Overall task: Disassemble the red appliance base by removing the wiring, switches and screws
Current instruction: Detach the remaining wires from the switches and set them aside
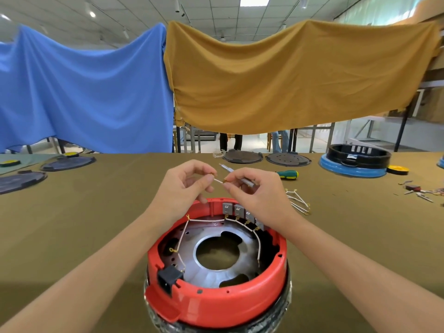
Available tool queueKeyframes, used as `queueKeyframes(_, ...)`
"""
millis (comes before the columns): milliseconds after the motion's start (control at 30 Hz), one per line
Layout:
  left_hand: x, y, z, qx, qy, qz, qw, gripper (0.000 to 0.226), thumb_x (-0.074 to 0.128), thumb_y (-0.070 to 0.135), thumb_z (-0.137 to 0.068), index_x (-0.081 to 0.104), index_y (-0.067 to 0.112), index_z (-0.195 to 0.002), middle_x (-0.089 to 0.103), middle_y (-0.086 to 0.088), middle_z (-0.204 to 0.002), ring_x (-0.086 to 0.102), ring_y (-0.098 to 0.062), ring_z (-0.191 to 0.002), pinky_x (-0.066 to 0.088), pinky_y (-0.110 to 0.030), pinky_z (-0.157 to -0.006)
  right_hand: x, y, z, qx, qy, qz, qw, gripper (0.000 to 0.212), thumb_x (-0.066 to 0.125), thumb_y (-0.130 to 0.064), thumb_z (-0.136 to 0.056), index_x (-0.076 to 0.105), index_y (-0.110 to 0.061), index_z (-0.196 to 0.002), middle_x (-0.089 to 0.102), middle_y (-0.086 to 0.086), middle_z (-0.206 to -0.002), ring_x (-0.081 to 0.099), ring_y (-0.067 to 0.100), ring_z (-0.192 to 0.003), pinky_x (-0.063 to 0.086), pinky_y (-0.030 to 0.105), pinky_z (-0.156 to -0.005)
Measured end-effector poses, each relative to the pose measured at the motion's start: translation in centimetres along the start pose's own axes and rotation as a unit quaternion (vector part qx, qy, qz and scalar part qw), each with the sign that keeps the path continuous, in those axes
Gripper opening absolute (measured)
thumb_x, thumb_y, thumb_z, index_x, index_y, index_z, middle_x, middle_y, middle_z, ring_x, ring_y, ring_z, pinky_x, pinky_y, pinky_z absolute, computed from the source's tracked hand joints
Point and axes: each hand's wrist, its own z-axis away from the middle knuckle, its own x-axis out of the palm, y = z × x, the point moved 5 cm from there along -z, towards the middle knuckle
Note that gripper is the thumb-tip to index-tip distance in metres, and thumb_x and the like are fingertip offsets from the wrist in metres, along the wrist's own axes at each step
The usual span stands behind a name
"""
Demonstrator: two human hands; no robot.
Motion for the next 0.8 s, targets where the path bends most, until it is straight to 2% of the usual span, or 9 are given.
queueKeyframes(67, 0.1, 0.2, 0.1, 0.015, 0.001, -0.009, 1.0, 0.01, 0.066, 0.005, -0.09, 0.068, 0.013, -0.095, 0.07, 0.001, -0.087, 0.068, -0.014, -0.076, 0.055, -0.024, -0.063, 0.1, 0.1, 0.0, -0.002, 0.0, 0.007, 1.0, 0.008, 0.073, -0.013, -0.088, 0.076, -0.018, -0.093, 0.071, -0.005, -0.075, 0.064, 0.019, -0.064, 0.055, 0.04, -0.064)
queueKeyframes(200, 0.3, 0.5, 0.3, 0.036, -0.016, -0.055, 0.998, 0.014, 0.074, 0.008, -0.085, 0.071, 0.021, -0.089, 0.072, 0.003, -0.086, 0.067, -0.013, -0.077, 0.054, -0.024, -0.073, 0.1, -0.1, -0.1, -0.022, -0.003, 0.037, 0.999, 0.011, 0.072, -0.016, -0.089, 0.077, -0.022, -0.097, 0.074, -0.009, -0.082, 0.068, 0.009, -0.076, 0.056, 0.031, -0.071)
queueKeyframes(300, 0.3, 0.8, 0.4, 0.062, -0.009, -0.102, 0.993, 0.015, 0.074, 0.009, -0.085, 0.072, 0.024, -0.089, 0.07, 0.005, -0.09, 0.066, -0.012, -0.077, 0.052, -0.021, -0.073, 0.1, -0.2, -0.1, -0.033, -0.003, 0.053, 0.998, 0.012, 0.071, -0.017, -0.089, 0.077, -0.022, -0.098, 0.074, -0.011, -0.085, 0.068, 0.005, -0.079, 0.055, 0.028, -0.072)
queueKeyframes(433, 0.4, 1.3, 0.5, 0.094, 0.008, -0.15, 0.984, 0.015, 0.073, 0.01, -0.086, 0.071, 0.025, -0.089, 0.067, 0.008, -0.091, 0.065, -0.014, -0.077, 0.051, -0.022, -0.071, 0.1, -0.2, -0.1, -0.031, -0.006, 0.048, 0.998, 0.013, 0.07, -0.019, -0.091, 0.077, -0.023, -0.1, 0.075, -0.009, -0.086, 0.069, 0.007, -0.08, 0.055, 0.033, -0.073)
queueKeyframes(567, 0.6, 1.5, 0.6, 0.109, 0.01, -0.17, 0.979, 0.014, 0.071, 0.01, -0.088, 0.069, 0.023, -0.09, 0.065, 0.009, -0.091, 0.065, -0.016, -0.077, 0.05, -0.019, -0.067, 0.3, -0.2, -0.1, -0.023, -0.022, 0.046, 0.998, 0.014, 0.066, -0.02, -0.094, 0.075, -0.023, -0.104, 0.075, -0.008, -0.086, 0.07, 0.008, -0.079, 0.057, 0.038, -0.073)
queueKeyframes(733, 1.0, 1.7, 0.7, 0.123, 0.001, -0.198, 0.972, 0.013, 0.066, 0.007, -0.091, 0.065, 0.021, -0.091, 0.061, 0.008, -0.091, 0.064, -0.02, -0.076, 0.051, -0.024, -0.063, 0.4, -0.1, -0.2, -0.023, -0.034, 0.053, 0.998, 0.014, 0.063, -0.018, -0.096, 0.074, -0.022, -0.104, 0.074, -0.007, -0.087, 0.069, 0.01, -0.076, 0.056, 0.039, -0.07)
queueKeyframes(800, 1.1, 1.8, 0.7, 0.129, -0.005, -0.207, 0.97, 0.013, 0.065, 0.007, -0.091, 0.064, 0.02, -0.09, 0.059, 0.009, -0.09, 0.062, -0.019, -0.075, 0.048, -0.02, -0.06, 0.4, -0.2, -0.2, -0.025, -0.035, 0.055, 0.998, 0.014, 0.063, -0.017, -0.096, 0.074, -0.021, -0.104, 0.073, -0.008, -0.087, 0.068, 0.01, -0.076, 0.056, 0.038, -0.07)
